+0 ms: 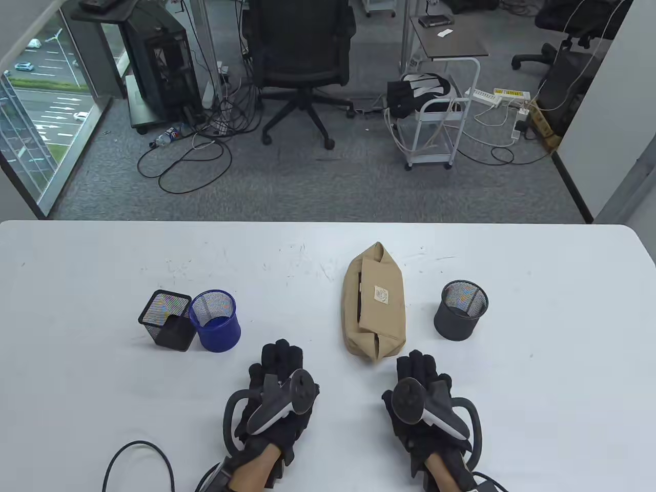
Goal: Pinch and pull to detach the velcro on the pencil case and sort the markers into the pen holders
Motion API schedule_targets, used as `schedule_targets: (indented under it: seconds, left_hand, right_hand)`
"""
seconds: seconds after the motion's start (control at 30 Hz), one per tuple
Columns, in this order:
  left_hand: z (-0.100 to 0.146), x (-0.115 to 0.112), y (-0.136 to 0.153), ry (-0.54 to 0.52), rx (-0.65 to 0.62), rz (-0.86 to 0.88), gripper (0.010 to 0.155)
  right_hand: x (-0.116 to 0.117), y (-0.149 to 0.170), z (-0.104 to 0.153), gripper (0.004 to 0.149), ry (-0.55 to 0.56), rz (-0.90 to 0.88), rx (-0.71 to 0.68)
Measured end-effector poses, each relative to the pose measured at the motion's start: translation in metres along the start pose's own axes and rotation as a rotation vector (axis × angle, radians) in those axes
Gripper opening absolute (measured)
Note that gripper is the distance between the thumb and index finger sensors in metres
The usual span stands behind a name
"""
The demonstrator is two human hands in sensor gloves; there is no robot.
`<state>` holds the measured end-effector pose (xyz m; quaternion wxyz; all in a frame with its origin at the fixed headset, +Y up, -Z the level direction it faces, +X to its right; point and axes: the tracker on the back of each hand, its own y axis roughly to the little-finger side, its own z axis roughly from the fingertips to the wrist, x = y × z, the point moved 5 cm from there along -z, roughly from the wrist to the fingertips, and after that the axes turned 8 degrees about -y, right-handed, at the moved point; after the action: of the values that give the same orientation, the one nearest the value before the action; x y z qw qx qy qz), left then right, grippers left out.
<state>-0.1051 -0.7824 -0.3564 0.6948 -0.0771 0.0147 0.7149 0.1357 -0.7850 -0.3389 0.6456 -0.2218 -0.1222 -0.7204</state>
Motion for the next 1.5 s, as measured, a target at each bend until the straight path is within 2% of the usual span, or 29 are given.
schedule_targets:
  seconds: [0.33, 0.57, 0.67, 0.77, 0.93, 1.03, 1.13, 1.2, 1.3, 1.4, 1.5]
  left_hand:
    - [0.001, 0.0, -0.001, 0.006, -0.004, 0.001, 0.083]
    - [0.002, 0.002, -0.001, -0.003, -0.01, 0.023, 0.083]
    - [0.003, 0.002, -0.002, -0.002, -0.013, 0.036, 0.083]
    - [0.005, 0.003, -0.006, -0.007, -0.025, 0.034, 0.083]
    - [0.006, 0.004, -0.01, -0.009, -0.037, 0.032, 0.083]
    - [0.007, 0.005, -0.01, -0.014, -0.039, 0.037, 0.083]
    - [0.008, 0.006, -0.009, -0.019, -0.039, 0.048, 0.083]
    - [0.009, 0.006, -0.009, -0.022, -0.038, 0.055, 0.083]
    - [0.009, 0.007, -0.007, -0.035, -0.026, 0.052, 0.082]
    - [0.008, 0.006, -0.005, -0.028, -0.02, 0.066, 0.082]
    - [0.008, 0.005, -0.006, -0.024, -0.022, 0.061, 0.082]
  right_hand:
    - [-0.009, -0.006, 0.009, 0.074, 0.046, 0.0, -0.022]
    - [-0.04, -0.004, 0.015, 0.079, 0.065, -0.173, -0.078]
    - [-0.054, 0.003, 0.003, 0.084, -0.008, -0.301, -0.054]
    - [-0.065, 0.009, -0.018, 0.088, -0.017, -0.443, -0.031]
    - [-0.068, 0.017, -0.073, 0.092, -0.124, -0.637, 0.111]
    - [-0.065, 0.018, -0.1, 0.094, -0.162, -0.623, 0.222]
    - [-0.069, 0.019, -0.123, 0.102, -0.157, -0.565, 0.332]
    - [-0.07, 0.018, -0.135, 0.109, -0.207, -0.531, 0.392]
    - [-0.079, 0.015, -0.142, 0.115, -0.143, -0.421, 0.502]
    - [-0.083, 0.017, -0.141, 0.115, -0.105, -0.481, 0.535]
    - [-0.087, 0.024, -0.134, 0.101, 0.012, -0.573, 0.545]
